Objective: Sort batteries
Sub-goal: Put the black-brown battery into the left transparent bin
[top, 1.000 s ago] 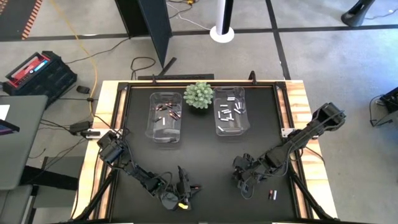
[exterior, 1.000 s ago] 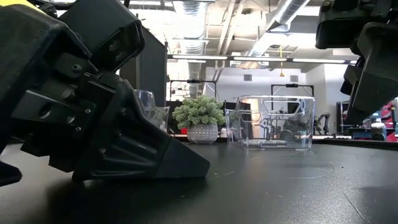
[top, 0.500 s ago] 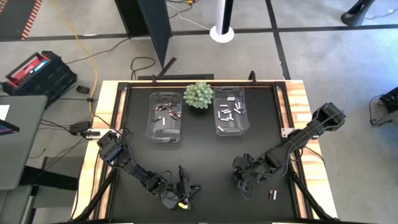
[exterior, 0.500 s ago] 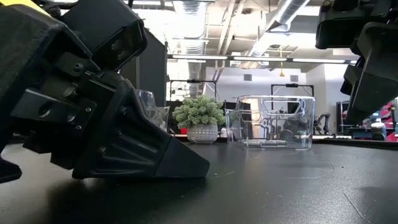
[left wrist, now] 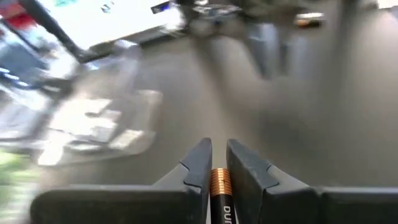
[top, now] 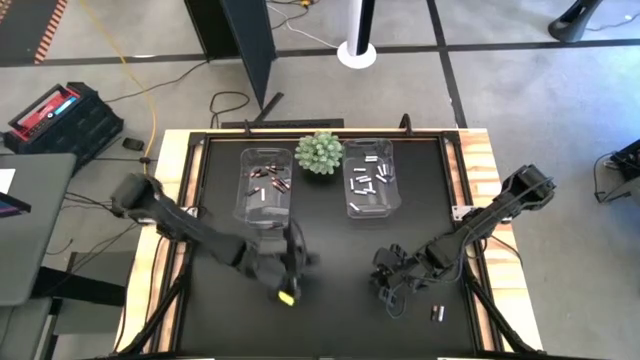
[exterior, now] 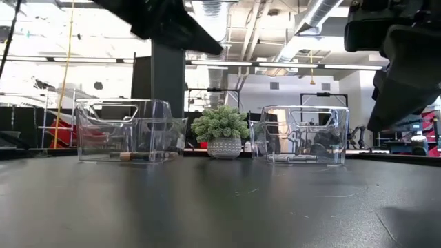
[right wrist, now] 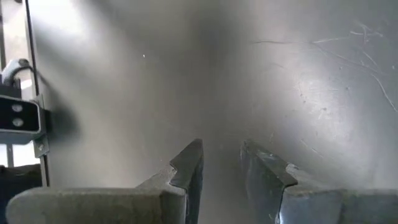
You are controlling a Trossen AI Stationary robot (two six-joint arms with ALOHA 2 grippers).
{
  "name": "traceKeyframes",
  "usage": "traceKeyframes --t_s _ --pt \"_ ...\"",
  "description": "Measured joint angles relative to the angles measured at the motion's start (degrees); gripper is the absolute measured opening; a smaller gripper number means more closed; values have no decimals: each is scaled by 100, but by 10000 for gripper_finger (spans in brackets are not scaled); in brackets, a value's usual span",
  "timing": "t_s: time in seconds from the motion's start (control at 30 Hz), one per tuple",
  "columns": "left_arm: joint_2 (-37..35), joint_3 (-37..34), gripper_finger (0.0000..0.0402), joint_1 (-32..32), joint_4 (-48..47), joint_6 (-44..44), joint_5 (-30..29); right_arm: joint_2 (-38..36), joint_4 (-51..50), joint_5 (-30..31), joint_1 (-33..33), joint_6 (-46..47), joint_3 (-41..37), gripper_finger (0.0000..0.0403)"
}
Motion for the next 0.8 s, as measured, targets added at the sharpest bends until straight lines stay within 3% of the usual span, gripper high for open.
traceKeyframes --t_s 0.13,0.33,0.43,0.57,0.8 --pt "-1095 9 44 612 -1426 454 -9 0 50 8 -32 145 0 126" --pt "-2393 11 39 1873 -3688 226 -2 0 73 57 -112 304 0 126" --pt "-2675 11 31 2629 -4373 239 467 0 69 185 -202 402 0 126" --pt "-2639 11 34 3586 -4604 624 1505 0 66 250 -405 512 0 126" --pt "-1730 11 42 4668 -4709 1223 2662 0 67 257 -737 644 0 126"
